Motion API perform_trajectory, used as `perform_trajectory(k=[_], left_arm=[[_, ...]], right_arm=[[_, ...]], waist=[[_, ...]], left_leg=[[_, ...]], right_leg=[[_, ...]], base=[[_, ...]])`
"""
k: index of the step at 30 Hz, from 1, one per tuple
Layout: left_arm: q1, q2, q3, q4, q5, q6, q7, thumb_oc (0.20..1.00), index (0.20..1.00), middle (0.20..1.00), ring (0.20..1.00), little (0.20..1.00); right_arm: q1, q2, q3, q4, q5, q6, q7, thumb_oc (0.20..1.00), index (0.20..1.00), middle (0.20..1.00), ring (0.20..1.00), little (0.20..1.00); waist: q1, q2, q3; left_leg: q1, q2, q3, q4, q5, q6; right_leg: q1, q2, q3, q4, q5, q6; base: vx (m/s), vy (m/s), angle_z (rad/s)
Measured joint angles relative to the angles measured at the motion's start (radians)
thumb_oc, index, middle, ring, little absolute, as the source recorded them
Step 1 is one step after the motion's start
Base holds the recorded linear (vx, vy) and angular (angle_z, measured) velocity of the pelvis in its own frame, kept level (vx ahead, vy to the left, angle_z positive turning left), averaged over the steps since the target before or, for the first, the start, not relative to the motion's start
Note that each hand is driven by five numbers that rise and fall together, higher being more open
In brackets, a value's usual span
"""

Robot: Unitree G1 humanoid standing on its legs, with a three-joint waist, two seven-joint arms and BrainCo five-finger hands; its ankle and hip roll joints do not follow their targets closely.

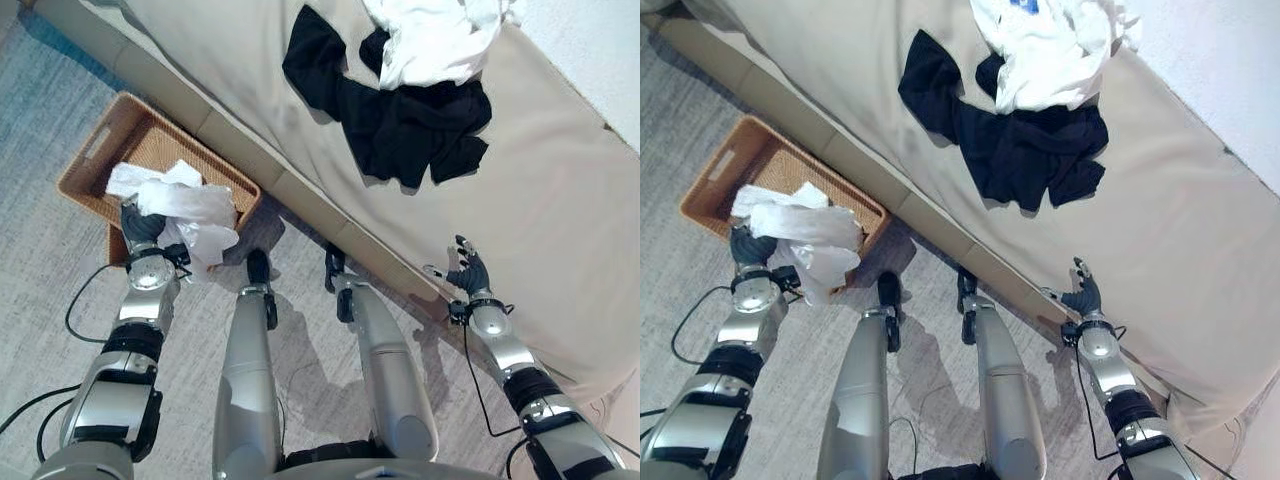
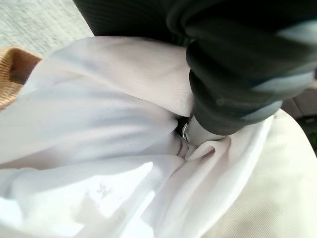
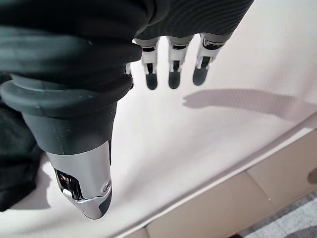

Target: Pick up clothes into the bucket

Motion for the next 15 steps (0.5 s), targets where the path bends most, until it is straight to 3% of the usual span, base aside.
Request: perform_trajectory(k=[1,2,15], left_arm=[[-0.007,0.000,0.001,0.002,-0.007,0.000,0.004,0.200,0.200,0.200,0.200,0.200],[-0.015,0.000,0.001,0.002,-0.012,0.000,0.008,1.000,1.000,1.000,1.000,1.000],[-0.065,-0.025,0.035,0.055,-0.076,0.005,0.101,1.000,1.000,1.000,1.000,1.000]], right_arm=[[-0.001,-0.002,0.000,-0.002,0.000,-0.001,-0.001,1.000,1.000,1.000,1.000,1.000],[-0.001,-0.003,0.000,-0.003,0.000,-0.001,-0.004,1.000,1.000,1.000,1.000,1.000],[-0.001,-0.002,0.036,-0.015,0.001,-0.002,-0.014,1.000,1.000,1.000,1.000,1.000]], waist=[[0.000,0.000,0.000],[-0.002,0.000,0.000],[-0.022,0.000,0.000]], left_leg=[[-0.016,0.000,-0.001,0.012,-0.004,-0.001],[-0.043,0.000,-0.002,0.034,-0.008,-0.001],[-0.072,-0.011,-0.006,0.046,-0.010,0.011]], right_leg=[[-0.016,-0.001,0.000,0.012,-0.003,-0.001],[-0.040,-0.002,0.000,0.033,-0.007,0.000],[-0.065,-0.014,-0.002,0.043,-0.011,0.001]], base=[[0.00,0.000,0.00],[0.00,0.000,0.00],[0.00,0.002,0.01]])
